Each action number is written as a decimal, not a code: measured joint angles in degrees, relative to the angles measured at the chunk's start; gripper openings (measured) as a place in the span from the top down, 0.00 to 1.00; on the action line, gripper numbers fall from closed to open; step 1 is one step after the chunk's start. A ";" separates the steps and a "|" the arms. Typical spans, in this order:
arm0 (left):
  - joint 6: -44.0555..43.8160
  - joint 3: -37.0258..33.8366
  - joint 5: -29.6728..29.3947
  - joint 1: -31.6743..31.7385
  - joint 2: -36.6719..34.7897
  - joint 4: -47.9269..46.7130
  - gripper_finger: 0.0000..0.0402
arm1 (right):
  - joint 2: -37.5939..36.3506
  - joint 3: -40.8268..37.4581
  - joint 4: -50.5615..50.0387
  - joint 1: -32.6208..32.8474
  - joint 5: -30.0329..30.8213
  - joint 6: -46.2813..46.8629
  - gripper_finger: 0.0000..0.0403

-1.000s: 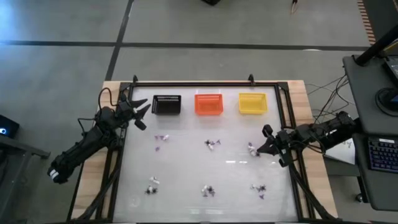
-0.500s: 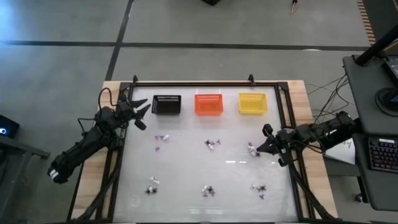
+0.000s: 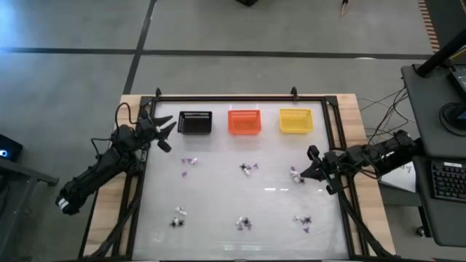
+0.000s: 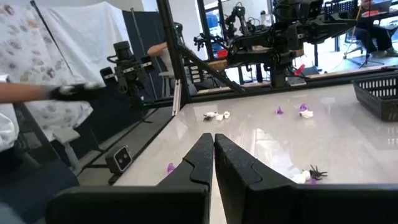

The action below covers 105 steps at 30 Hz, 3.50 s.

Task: Sort Halloween decoration
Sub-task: Put the witch hat toy into the yellow bin

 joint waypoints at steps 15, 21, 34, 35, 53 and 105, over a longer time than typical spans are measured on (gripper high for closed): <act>9.18 -0.01 -9.29 0.17 0.02 0.00 0.68 | -0.01 0.00 0.03 0.00 0.13 1.29 0.98; 9.08 0.00 -9.31 0.17 0.02 0.05 0.68 | 0.00 0.01 0.08 0.00 0.13 1.29 0.98; 1.69 0.00 -9.55 0.17 0.63 0.04 0.68 | 0.00 -0.02 0.02 0.00 0.13 1.10 0.98; 1.38 -0.01 -9.55 0.17 0.63 0.04 0.68 | 0.01 -0.01 0.02 0.00 0.15 1.10 0.98; -11.81 0.00 -10.26 0.17 0.61 0.61 0.68 | -0.02 -0.01 -0.02 0.00 0.13 1.10 0.98; -25.89 0.00 1.25 0.22 3.84 13.01 0.68 | 0.01 0.01 0.89 0.00 8.23 0.68 0.98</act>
